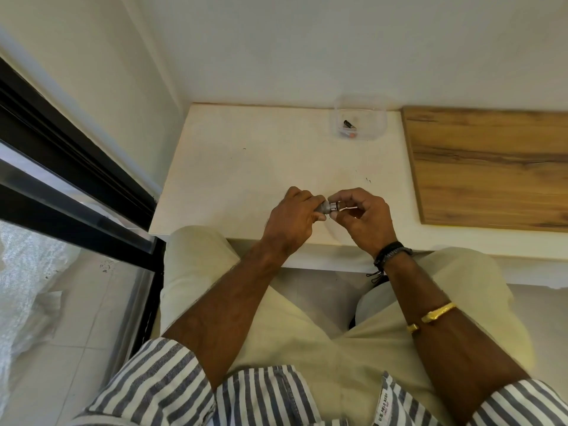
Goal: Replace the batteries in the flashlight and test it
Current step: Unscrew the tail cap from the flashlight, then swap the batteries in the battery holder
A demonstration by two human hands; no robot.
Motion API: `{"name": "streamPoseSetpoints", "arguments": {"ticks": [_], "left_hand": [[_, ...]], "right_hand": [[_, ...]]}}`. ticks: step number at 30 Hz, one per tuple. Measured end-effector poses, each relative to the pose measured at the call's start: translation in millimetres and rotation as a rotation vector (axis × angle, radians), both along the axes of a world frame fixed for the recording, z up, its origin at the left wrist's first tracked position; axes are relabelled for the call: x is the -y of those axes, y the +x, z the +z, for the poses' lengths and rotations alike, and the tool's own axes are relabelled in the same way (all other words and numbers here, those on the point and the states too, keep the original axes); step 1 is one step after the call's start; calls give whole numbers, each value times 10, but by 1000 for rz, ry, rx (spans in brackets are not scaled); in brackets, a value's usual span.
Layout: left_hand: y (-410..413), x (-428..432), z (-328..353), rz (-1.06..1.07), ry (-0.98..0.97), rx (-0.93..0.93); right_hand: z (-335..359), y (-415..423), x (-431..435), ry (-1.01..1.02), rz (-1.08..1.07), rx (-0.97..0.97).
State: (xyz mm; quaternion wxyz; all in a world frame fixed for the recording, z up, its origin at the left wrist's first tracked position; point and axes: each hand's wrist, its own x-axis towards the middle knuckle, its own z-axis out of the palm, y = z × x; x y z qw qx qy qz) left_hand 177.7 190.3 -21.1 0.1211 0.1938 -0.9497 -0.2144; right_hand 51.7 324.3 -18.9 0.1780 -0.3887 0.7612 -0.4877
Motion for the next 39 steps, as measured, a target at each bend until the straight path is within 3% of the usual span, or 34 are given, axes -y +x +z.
{"name": "streamPoseSetpoints", "arguments": {"ticks": [6, 15, 20, 26, 33, 39], "left_hand": [[3, -9, -5, 7, -6, -2], [-10, 23, 4, 14, 11, 26], [-6, 59, -13, 36, 36, 31], [-6, 66, -6, 71, 170, -98], [-30, 70, -32, 80, 231, -211], [-66, 77, -56, 121, 268, -240]], "right_hand": [[71, 34, 20, 46, -67, 140], [-1, -20, 9, 12, -49, 30], [23, -35, 14, -62, -117, 193], [-66, -175, 50, -37, -320, 281], [-208, -420, 110, 60, -593, 135], [-333, -552, 150, 206, -654, 60]]}}
